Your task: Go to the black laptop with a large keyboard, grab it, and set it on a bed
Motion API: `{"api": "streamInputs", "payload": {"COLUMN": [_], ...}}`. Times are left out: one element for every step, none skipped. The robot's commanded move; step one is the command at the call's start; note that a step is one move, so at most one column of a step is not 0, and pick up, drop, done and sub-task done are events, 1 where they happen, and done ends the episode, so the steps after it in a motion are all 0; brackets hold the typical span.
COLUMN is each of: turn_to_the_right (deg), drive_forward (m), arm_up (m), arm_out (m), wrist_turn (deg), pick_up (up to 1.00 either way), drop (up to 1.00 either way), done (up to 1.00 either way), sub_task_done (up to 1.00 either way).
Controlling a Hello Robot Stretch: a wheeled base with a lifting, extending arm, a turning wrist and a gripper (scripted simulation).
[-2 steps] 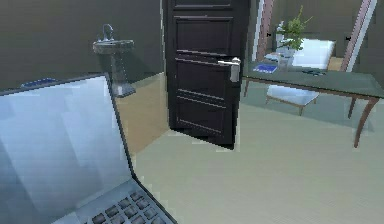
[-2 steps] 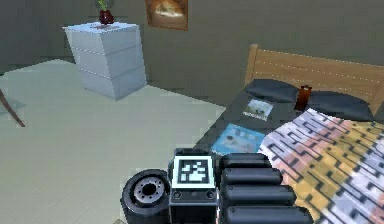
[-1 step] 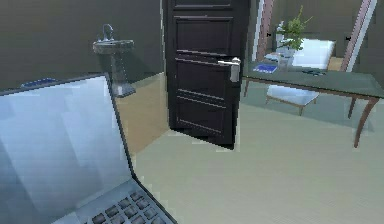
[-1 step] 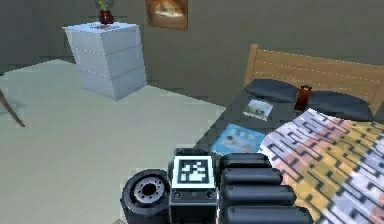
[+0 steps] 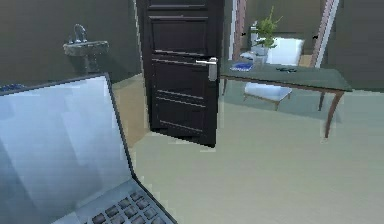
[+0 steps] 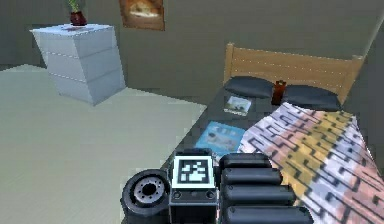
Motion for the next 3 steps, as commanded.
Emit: {"api": "streamInputs", "payload": {"turn_to_the_right": [-3.0, 45.0, 30.0], "drive_forward": [0.00, 0.00, 0.00], "arm_up": [0.00, 0.00, 0.00], "arm_out": [0.00, 0.00, 0.00], "wrist_turn": [0.0, 0.0, 0.0], "pick_up": [0.00, 0.00, 0.00], "drop": [0.00, 0.00, 0.00], "done": [0.00, 0.00, 0.00], "sub_task_done": [0.00, 0.00, 0.00]}}
